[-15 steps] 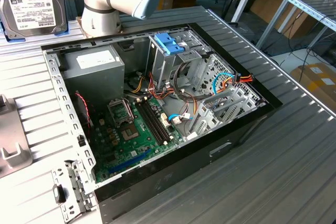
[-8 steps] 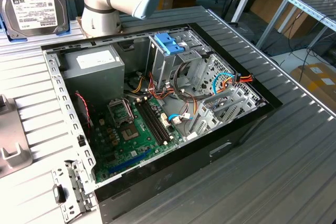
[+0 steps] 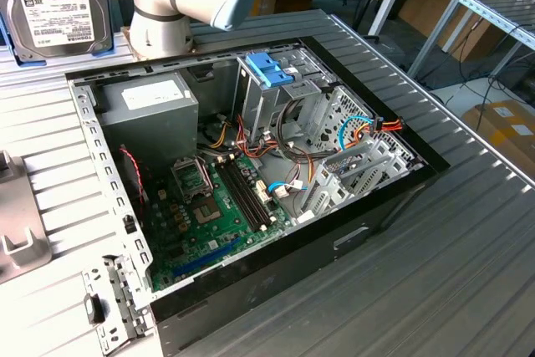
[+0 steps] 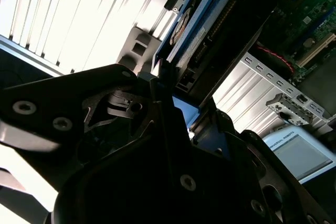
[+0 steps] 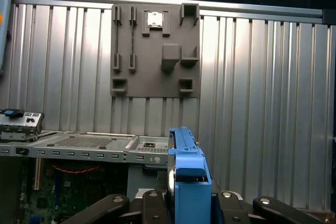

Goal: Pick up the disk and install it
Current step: 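Pick up the disk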

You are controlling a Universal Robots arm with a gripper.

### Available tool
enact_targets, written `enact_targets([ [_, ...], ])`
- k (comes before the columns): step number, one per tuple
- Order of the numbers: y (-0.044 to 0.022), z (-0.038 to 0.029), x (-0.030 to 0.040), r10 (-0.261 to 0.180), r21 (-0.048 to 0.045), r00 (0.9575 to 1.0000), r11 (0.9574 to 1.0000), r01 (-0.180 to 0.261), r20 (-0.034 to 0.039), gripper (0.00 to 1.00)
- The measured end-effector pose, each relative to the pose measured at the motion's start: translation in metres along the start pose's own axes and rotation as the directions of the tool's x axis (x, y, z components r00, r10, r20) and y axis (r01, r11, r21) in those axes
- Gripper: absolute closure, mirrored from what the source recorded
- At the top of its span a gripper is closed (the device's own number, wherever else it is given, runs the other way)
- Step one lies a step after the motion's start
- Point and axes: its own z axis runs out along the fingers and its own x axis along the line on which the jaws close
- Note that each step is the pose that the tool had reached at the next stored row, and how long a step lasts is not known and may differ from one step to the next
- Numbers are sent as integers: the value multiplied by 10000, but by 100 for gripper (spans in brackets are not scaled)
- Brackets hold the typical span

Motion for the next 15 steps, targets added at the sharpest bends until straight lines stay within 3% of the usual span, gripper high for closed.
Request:
enact_targets([
  [15,-60,-2,7,0,0,10000,10000,0,0,63],
])
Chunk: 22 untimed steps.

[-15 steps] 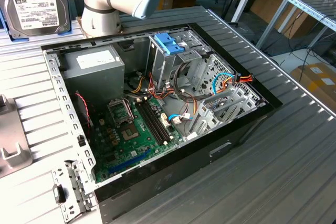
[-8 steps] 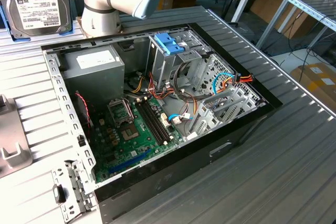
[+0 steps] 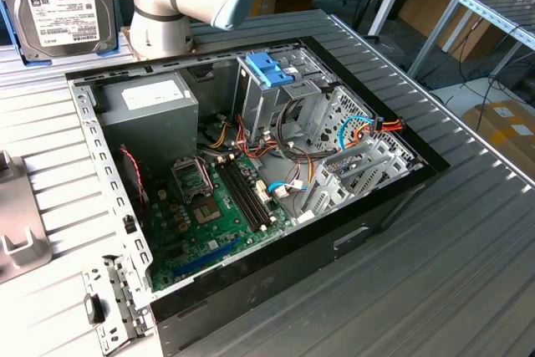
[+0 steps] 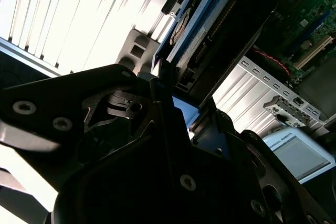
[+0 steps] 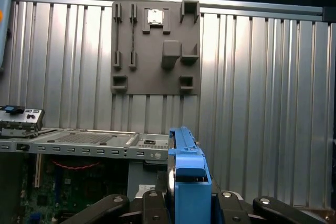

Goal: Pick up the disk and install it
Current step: 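Pick up the disk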

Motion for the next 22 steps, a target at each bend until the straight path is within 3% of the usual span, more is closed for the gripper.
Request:
enact_targets([
  [22,-85,-4,10,1,0,10000,10000,-1,0,63],
])
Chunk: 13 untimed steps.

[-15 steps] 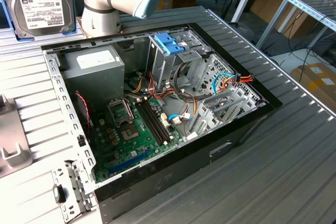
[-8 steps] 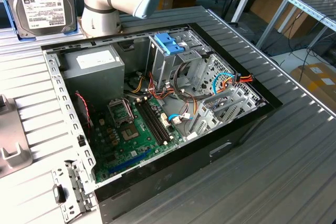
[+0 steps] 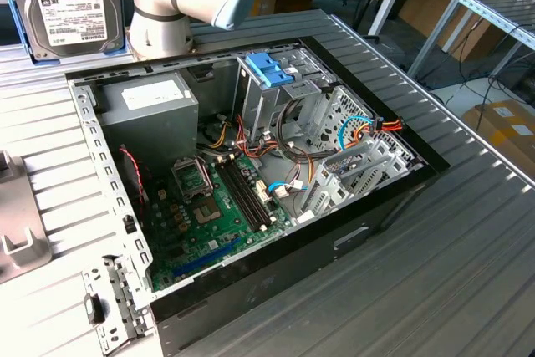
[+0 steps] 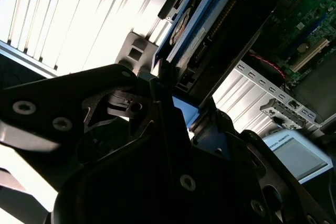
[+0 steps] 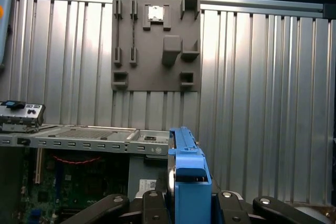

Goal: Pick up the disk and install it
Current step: 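Pick up the disk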

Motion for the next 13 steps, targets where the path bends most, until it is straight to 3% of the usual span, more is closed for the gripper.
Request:
enact_targets([
  [13,-52,-2,4,-1,0,10000,10000,1,0,63],
])
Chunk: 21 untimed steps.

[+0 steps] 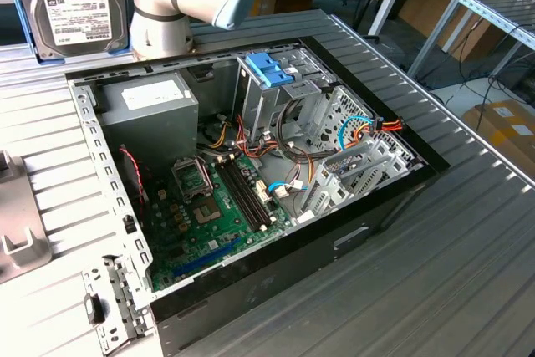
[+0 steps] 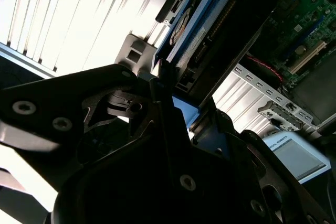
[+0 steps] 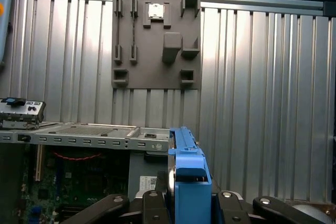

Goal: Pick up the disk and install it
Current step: 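Pick up the disk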

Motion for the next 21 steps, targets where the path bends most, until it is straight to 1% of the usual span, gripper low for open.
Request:
enact_targets([
  [9,-40,-2,3,0,0,10000,10000,0,0,63],
  [11,-63,-2,5,0,0,10000,10000,0,0,63],
  [12,-95,-4,8,0,1,10000,10000,0,0,63],
  [13,-151,-5,13,0,1,10000,10000,0,1,63],
  [21,-196,-7,17,0,0,10000,10000,0,0,63],
])
